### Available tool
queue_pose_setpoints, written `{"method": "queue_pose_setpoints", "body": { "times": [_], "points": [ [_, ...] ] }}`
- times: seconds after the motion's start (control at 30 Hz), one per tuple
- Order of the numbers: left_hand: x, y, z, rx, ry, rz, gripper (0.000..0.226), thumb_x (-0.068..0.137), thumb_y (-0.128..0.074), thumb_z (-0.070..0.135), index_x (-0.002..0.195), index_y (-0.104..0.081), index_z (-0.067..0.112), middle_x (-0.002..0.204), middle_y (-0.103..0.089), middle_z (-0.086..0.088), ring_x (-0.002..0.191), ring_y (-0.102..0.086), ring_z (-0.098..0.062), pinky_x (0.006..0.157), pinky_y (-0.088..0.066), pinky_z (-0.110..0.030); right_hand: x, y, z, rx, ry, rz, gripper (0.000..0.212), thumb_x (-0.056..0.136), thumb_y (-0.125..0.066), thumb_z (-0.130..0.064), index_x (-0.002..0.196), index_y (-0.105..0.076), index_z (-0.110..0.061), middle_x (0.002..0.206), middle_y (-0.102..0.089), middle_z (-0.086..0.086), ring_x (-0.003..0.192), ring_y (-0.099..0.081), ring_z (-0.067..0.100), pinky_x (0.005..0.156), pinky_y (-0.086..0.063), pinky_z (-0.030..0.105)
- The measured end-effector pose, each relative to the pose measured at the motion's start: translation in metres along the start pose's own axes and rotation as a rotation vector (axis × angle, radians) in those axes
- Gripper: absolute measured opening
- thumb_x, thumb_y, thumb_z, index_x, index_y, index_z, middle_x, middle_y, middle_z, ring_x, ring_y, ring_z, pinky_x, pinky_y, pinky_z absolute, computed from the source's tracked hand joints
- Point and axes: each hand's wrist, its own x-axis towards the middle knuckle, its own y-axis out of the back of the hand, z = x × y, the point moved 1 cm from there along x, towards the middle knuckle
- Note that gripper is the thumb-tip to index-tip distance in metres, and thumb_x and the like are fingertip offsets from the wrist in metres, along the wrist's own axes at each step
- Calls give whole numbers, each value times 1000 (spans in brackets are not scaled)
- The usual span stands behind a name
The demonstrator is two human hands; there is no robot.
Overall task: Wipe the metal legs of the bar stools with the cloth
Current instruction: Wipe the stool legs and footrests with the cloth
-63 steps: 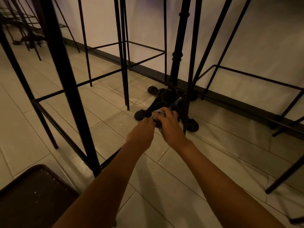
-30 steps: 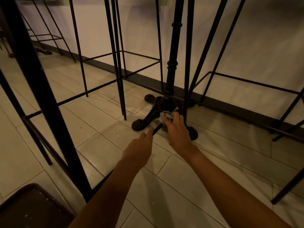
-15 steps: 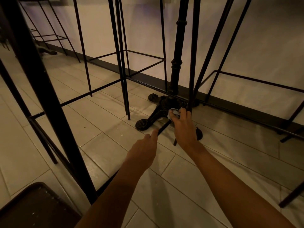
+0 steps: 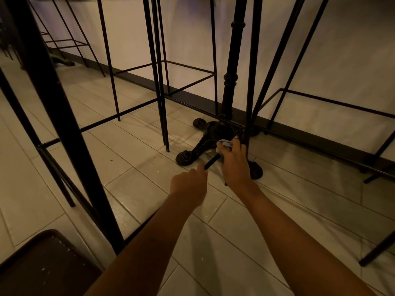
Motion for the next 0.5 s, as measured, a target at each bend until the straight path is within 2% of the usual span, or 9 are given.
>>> {"method": "queue_pose_setpoints", "body": {
  "times": [0.1, 0.2, 0.27, 0.4, 0.5],
  "points": [
    [11, 2, 7, 95, -52, -25, 31, 99, -29, 23, 127, -39, 11, 116, -54, -10, 97, -59, -25, 64, -37, -33, 0, 0, 2, 7, 25, 4, 46, 91, -52, -3, 135, -46, -13, 142, -30, 17, 123, -33, 34, 99, -41, 39],
    [15, -1, 7, -23, -47, 1, 30, 101, -26, 26, 121, -39, 9, 112, -57, -13, 96, -60, -28, 66, -39, -33, 4, -1, 9, -42, 71, 13, 48, 89, -56, -6, 135, -45, -14, 139, -33, 17, 120, -36, 33, 96, -43, 37],
    [13, 1, 7, -114, -19, -3, 30, 102, -24, 28, 120, -39, 9, 111, -58, -15, 97, -60, -30, 71, -44, -34, 11, -1, 15, -56, 49, 12, 50, 88, -58, -6, 136, -45, -14, 138, -34, 17, 119, -37, 33, 98, -44, 37],
    [11, 6, 8, -119, -61, -29, 29, 102, -27, 21, 127, -36, 9, 119, -54, -16, 102, -58, -32, 83, -48, -39, 25, 0, 23, -77, 16, -14, 53, 88, -57, -3, 137, -42, -13, 140, -32, 18, 120, -35, 35, 100, -43, 40],
    [15, 4, 7, -162, -41, -40, 30, 102, -26, 24, 126, -36, 8, 117, -55, -17, 101, -58, -31, 77, -45, -35, 26, -1, 24, -57, 7, -5, 51, 88, -58, -2, 136, -45, -13, 139, -33, 18, 120, -36, 35, 99, -43, 39]
  ]
}}
